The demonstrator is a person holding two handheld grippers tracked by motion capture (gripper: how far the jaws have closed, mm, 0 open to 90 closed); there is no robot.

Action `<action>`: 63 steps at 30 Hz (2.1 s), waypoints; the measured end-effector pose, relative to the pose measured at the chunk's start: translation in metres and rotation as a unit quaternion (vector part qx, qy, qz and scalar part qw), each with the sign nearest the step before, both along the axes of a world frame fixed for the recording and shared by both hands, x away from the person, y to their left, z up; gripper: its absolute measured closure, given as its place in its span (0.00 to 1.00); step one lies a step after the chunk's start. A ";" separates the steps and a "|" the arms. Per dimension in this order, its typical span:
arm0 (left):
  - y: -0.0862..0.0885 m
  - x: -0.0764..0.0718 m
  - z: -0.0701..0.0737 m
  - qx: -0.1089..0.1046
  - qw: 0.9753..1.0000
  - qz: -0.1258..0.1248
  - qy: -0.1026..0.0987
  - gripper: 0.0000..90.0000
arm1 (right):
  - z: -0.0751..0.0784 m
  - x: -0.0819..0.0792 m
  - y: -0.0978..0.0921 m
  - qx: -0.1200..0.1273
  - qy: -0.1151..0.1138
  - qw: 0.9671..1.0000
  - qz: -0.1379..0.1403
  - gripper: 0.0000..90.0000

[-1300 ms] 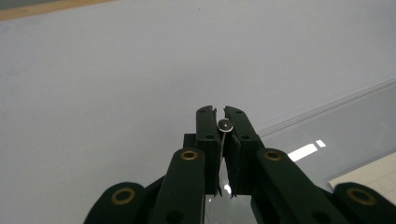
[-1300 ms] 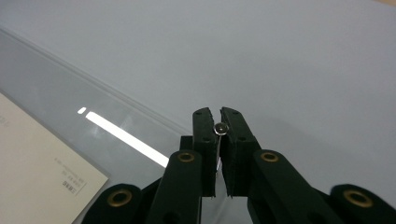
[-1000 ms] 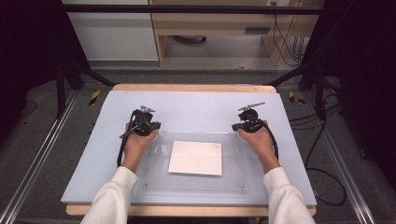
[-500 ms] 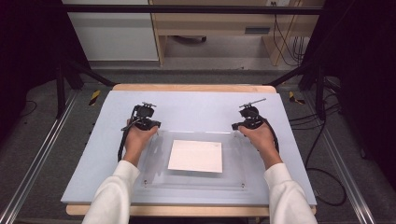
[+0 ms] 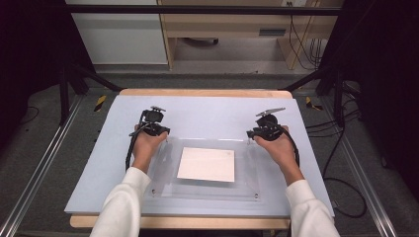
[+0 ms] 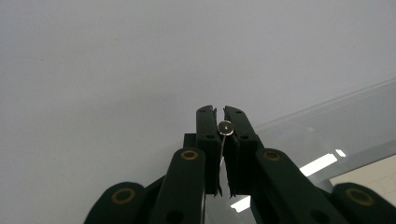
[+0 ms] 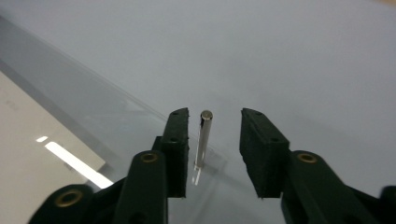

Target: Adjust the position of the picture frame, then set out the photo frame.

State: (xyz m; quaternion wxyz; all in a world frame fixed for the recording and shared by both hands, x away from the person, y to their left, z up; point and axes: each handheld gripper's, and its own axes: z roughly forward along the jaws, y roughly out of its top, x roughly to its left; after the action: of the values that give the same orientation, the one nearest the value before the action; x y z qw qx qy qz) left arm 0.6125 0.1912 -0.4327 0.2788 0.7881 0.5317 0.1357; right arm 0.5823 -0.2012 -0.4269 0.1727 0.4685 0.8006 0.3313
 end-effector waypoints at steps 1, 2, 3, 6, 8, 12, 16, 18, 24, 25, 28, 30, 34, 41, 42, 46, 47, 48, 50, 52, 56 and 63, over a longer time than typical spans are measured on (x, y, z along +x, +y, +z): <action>0.000 0.000 0.000 0.001 1.000 0.001 -0.001 0.94 | 0.003 -0.008 -0.001 -0.009 -0.018 1.000 0.005 0.63; 0.000 0.000 0.000 0.001 1.000 0.001 -0.002 0.94 | 0.006 -0.019 -0.002 -0.010 -0.035 0.999 0.009 0.59; 0.000 0.000 0.000 0.002 1.000 0.002 -0.002 0.94 | 0.008 -0.027 -0.003 -0.017 -0.046 0.999 0.014 0.56; -0.001 -0.001 0.000 0.003 1.000 0.003 -0.001 0.94 | 0.009 -0.061 -0.005 -0.025 -0.088 0.995 0.030 0.43; 0.000 0.000 0.000 0.002 1.000 0.002 0.001 0.94 | 0.006 -0.086 -0.006 -0.038 -0.124 0.991 0.040 0.33; 0.000 0.001 0.000 0.004 1.000 0.001 0.004 0.94 | 0.000 -0.118 -0.016 -0.021 -0.146 0.989 0.031 0.23; -0.001 0.002 0.001 0.005 1.000 0.004 0.008 0.94 | -0.001 -0.147 -0.027 0.015 -0.148 0.989 0.028 0.15; -0.001 0.002 0.001 0.005 1.000 0.004 0.009 0.94 | -0.003 -0.159 -0.029 0.018 -0.149 0.988 0.034 0.11; -0.001 0.002 0.001 0.007 1.000 0.004 0.008 0.94 | -0.012 -0.193 -0.027 0.015 -0.147 0.986 0.075 0.13; -0.001 0.002 0.001 0.007 1.000 0.003 0.008 0.94 | -0.013 -0.196 -0.026 0.010 -0.150 0.986 0.079 0.13; -0.001 0.002 0.001 0.007 1.000 0.004 0.009 0.94 | -0.014 -0.203 -0.024 0.011 -0.151 0.984 0.093 0.13; -0.001 0.003 0.000 0.005 1.000 0.005 0.009 0.94 | -0.014 -0.207 -0.022 0.014 -0.153 0.983 0.103 0.13; -0.001 0.004 0.001 0.006 1.000 0.004 0.011 0.94 | -0.015 -0.214 -0.014 0.003 -0.161 0.978 0.134 0.13; -0.001 0.005 0.001 0.005 1.000 0.003 0.013 0.94 | -0.024 -0.217 -0.002 -0.028 -0.158 0.971 0.179 0.15; -0.001 0.005 0.000 0.004 1.000 0.003 0.013 0.94 | -0.025 -0.218 0.000 -0.036 -0.155 0.970 0.182 0.15; -0.001 0.005 0.001 0.006 1.000 0.002 0.016 0.94 | -0.032 -0.217 0.003 -0.068 -0.152 0.967 0.194 0.17; -0.001 0.006 0.001 0.005 1.000 0.002 0.016 0.94 | -0.034 -0.217 0.004 -0.077 -0.152 0.966 0.196 0.18; -0.001 0.006 0.001 0.005 1.000 0.002 0.017 0.94 | -0.036 -0.217 0.004 -0.084 -0.152 0.965 0.197 0.18; 0.000 0.006 0.000 0.004 1.000 0.002 0.017 0.94 | -0.038 -0.215 0.004 -0.095 -0.151 0.963 0.204 0.20; 0.000 0.007 0.000 0.001 1.000 0.001 0.018 0.94 | -0.042 -0.214 0.006 -0.119 -0.150 0.960 0.203 0.24; 0.001 0.007 0.001 0.002 1.000 -0.003 0.022 0.94 | -0.046 -0.213 0.007 -0.144 -0.154 0.957 0.200 0.26; 0.001 0.007 0.000 0.006 1.000 -0.012 0.020 0.94 | -0.045 -0.212 0.010 -0.141 -0.180 0.953 0.197 0.33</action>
State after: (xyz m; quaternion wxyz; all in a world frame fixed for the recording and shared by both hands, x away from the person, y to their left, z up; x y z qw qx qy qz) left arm 0.6198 0.1921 -0.4322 0.2655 0.7986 0.5267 0.1199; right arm 0.3703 -0.1911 -0.4719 0.3094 0.2046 0.8712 0.3216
